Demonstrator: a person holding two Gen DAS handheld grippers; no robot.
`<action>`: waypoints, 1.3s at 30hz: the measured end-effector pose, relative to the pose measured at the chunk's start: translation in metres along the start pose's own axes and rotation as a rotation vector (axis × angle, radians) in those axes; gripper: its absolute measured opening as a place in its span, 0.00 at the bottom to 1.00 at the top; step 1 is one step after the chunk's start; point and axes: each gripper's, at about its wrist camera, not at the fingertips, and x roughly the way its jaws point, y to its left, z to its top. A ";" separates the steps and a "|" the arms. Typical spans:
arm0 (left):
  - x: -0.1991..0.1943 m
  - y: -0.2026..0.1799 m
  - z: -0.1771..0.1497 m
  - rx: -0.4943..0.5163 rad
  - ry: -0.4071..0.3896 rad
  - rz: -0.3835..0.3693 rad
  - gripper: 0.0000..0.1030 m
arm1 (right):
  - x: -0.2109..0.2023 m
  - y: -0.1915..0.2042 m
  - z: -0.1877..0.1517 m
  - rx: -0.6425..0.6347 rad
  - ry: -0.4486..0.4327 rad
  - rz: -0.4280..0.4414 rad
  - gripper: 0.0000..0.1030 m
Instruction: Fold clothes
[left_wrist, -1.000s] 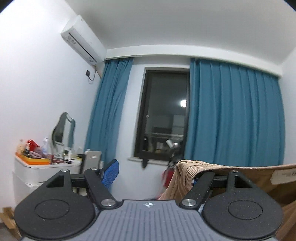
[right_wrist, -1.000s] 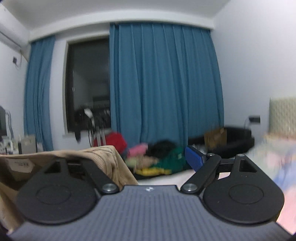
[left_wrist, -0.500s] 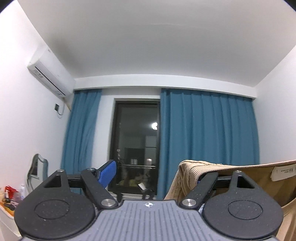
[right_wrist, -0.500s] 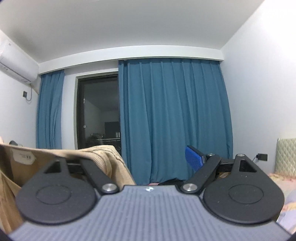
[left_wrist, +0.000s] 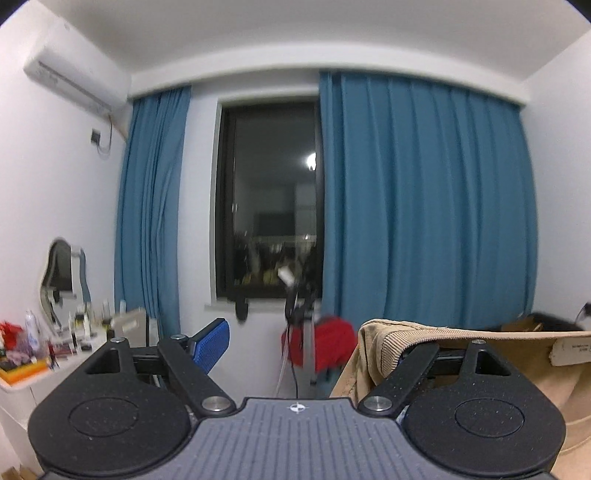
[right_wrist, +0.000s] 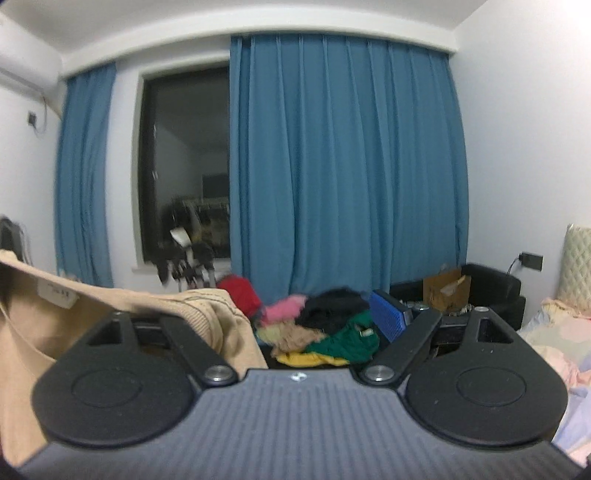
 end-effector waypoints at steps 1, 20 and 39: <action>0.025 -0.004 -0.014 0.005 0.014 0.004 0.82 | 0.027 0.002 -0.012 -0.005 0.021 -0.008 0.82; 0.386 -0.118 -0.380 0.464 0.786 -0.173 0.81 | 0.393 0.024 -0.327 -0.223 0.790 0.023 0.82; 0.266 -0.067 -0.282 -0.029 0.540 -0.318 0.97 | 0.298 0.009 -0.268 0.137 0.621 0.070 0.82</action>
